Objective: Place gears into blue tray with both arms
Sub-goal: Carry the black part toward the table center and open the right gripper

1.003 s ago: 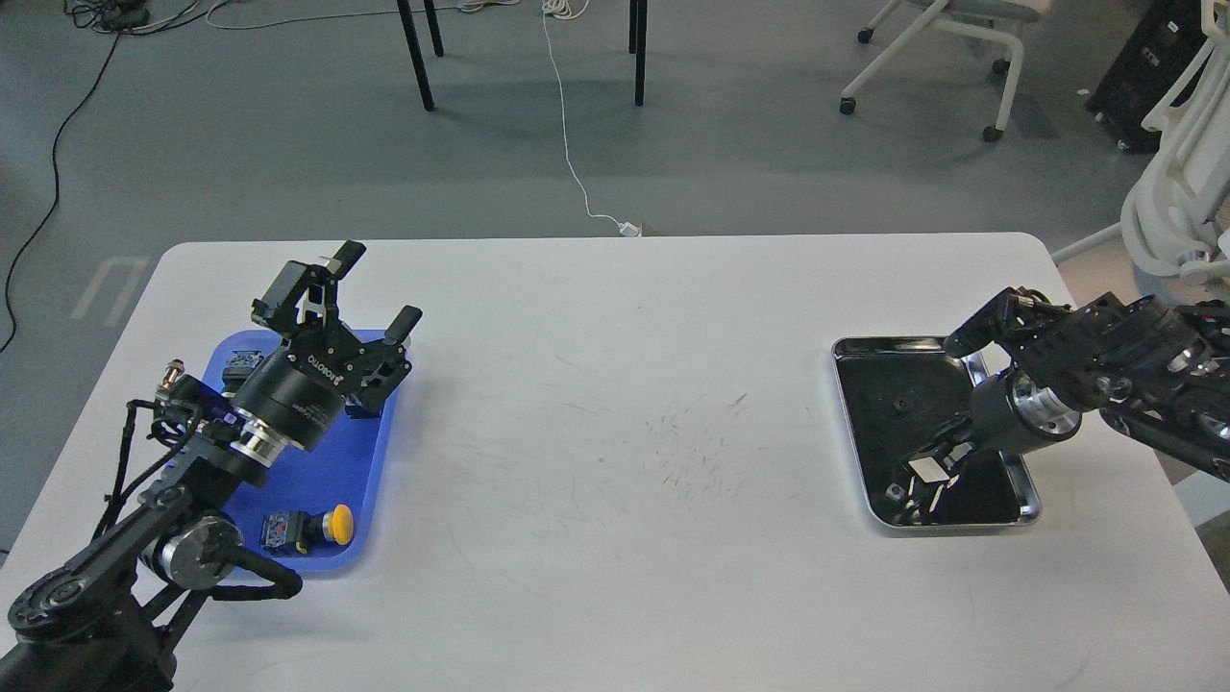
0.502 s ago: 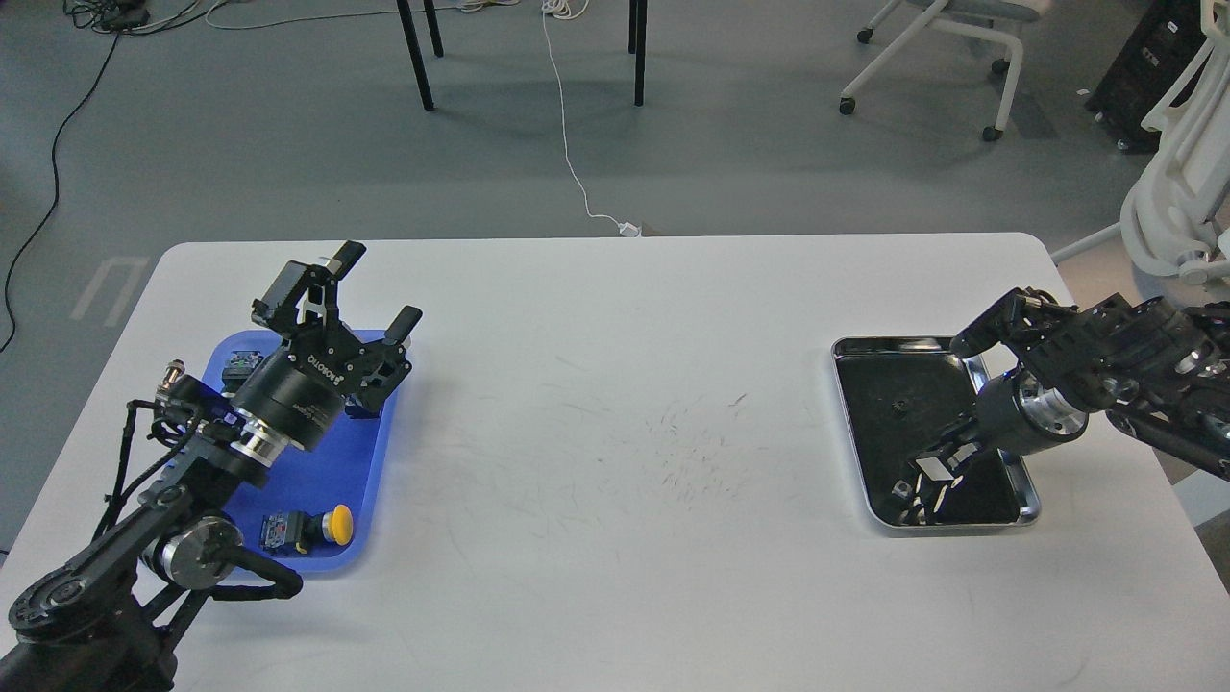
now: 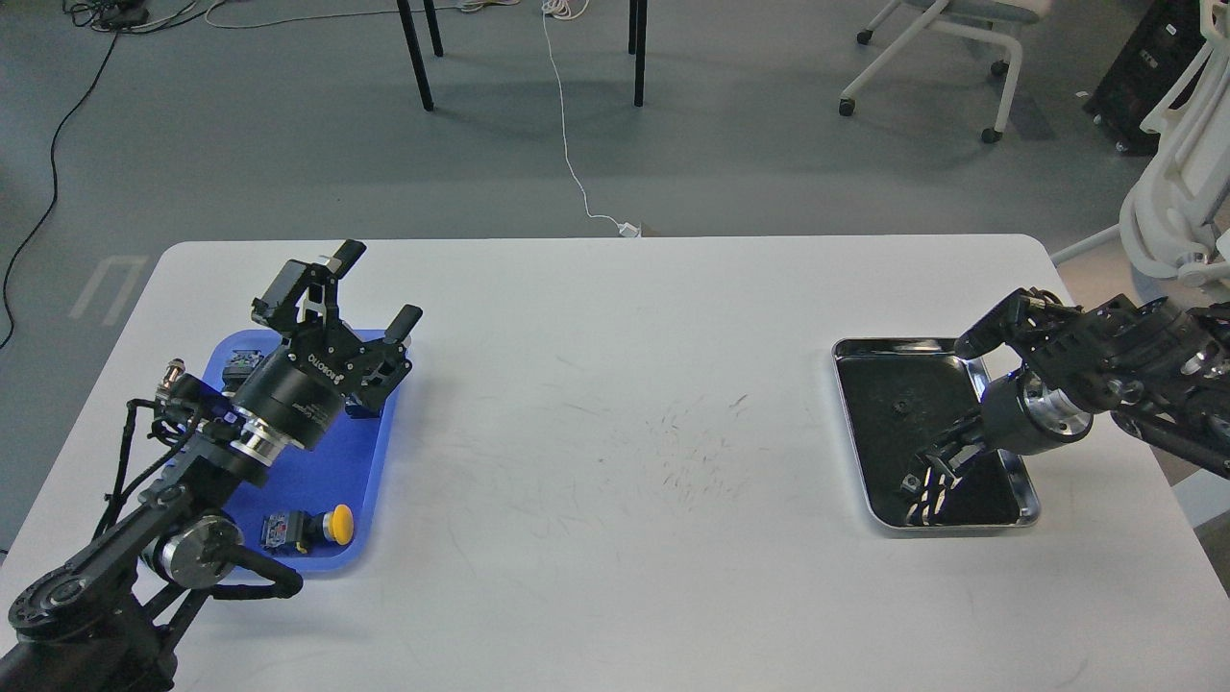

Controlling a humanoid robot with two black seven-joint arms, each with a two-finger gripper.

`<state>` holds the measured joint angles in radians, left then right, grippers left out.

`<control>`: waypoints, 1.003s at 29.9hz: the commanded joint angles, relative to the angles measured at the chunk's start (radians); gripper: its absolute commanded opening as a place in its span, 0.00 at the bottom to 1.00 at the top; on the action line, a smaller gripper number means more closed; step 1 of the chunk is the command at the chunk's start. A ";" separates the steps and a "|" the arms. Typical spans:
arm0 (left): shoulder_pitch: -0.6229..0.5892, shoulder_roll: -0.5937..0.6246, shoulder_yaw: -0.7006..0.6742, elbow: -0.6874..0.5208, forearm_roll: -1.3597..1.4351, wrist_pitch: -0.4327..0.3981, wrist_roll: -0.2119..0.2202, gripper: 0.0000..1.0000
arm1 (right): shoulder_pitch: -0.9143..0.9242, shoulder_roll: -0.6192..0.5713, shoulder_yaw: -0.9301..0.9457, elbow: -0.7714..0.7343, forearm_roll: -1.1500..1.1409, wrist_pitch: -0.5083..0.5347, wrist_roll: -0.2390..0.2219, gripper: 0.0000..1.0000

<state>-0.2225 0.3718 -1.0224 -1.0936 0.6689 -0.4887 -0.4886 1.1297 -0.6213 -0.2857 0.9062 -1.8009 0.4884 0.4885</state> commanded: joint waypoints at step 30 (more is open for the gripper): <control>-0.006 0.029 -0.011 -0.005 -0.005 0.000 0.000 0.98 | 0.209 0.534 0.011 -0.027 0.107 0.000 0.000 0.14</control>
<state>-0.2323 0.3928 -1.0315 -1.0969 0.6662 -0.4887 -0.4887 1.3477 -0.1479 -0.2699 0.8973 -1.6931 0.4887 0.4885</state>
